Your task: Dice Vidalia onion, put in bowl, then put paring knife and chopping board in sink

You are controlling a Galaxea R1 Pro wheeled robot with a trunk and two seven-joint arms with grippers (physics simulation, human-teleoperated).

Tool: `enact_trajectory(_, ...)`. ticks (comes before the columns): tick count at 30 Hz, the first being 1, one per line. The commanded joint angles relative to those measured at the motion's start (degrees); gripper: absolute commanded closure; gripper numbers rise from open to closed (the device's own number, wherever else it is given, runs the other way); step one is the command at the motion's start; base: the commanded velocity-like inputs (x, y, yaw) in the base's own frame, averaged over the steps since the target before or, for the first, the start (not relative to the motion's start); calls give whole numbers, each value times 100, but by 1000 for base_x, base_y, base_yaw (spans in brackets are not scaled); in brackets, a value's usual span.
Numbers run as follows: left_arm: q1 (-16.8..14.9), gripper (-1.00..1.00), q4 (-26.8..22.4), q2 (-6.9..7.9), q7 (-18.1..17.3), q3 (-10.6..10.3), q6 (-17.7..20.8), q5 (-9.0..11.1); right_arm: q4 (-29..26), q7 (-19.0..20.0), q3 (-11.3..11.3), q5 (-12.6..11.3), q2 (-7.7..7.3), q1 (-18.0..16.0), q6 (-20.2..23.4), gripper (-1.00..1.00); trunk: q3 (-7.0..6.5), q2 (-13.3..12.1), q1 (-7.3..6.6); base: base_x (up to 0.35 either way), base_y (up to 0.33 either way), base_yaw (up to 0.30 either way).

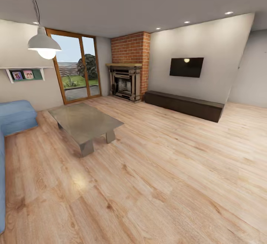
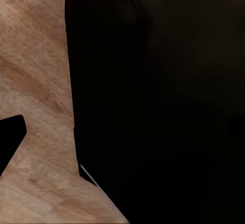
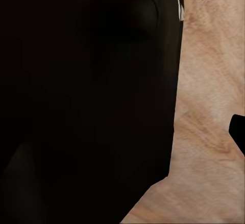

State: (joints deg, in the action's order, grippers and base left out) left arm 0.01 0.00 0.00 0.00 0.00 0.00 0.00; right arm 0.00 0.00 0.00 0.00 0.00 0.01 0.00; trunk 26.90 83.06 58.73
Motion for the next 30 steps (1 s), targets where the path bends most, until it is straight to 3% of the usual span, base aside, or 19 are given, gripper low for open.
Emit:
enact_trajectory(1, -1, -100, 0, 0, 0, 0, 0, 0, 0, 0, 0, 0, 0, -1, 0, -100, 3, 2, 0, 0, 0, 0)
enact_trajectory(6, 8, -100, -18, -14, 9, 9, -9, -9, -9, -14, -13, 9, -9, -18, -9, -100, 3, 2, 0, 0, 0, 0)
enact_trajectory(14, 8, -100, -104, -35, 9, 9, -9, -9, -244, -17, -8, 12, 197, -18, -5, -100, 3, 2, 0, 0, 0, 0)
enact_trajectory(30, 8, -100, -114, -78, 8, -3, -9, -7, -290, -18, -6, 26, 188, -18, 5, -100, 3, 2, 0, 0, 0, 0)
